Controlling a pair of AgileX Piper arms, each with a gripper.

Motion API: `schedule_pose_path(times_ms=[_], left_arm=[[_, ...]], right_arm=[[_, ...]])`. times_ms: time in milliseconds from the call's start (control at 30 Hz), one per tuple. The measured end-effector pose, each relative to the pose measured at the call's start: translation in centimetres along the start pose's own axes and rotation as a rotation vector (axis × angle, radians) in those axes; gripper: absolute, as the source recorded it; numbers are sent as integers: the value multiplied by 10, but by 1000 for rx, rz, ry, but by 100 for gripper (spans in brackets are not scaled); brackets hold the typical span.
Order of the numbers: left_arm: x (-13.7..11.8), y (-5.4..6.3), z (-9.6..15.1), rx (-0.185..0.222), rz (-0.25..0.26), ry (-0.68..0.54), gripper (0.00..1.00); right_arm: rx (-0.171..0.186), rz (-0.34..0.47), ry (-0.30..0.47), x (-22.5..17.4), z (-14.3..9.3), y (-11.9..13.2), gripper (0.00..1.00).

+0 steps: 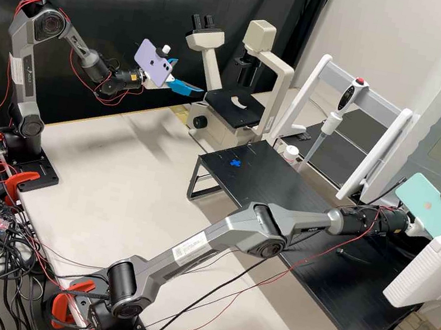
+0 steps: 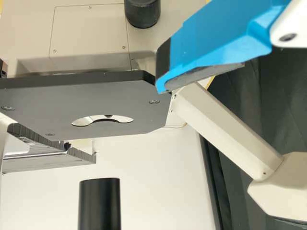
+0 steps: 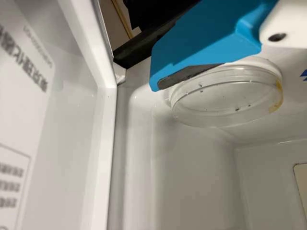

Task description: Move the petri dish to the microscope

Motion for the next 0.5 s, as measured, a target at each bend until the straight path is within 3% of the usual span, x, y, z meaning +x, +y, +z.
schedule_pose_path(times_ms=[500], left_arm=[[0,0,0,0,0,0,100]], right_arm=[[3,0,-1,0,0,0,0]])
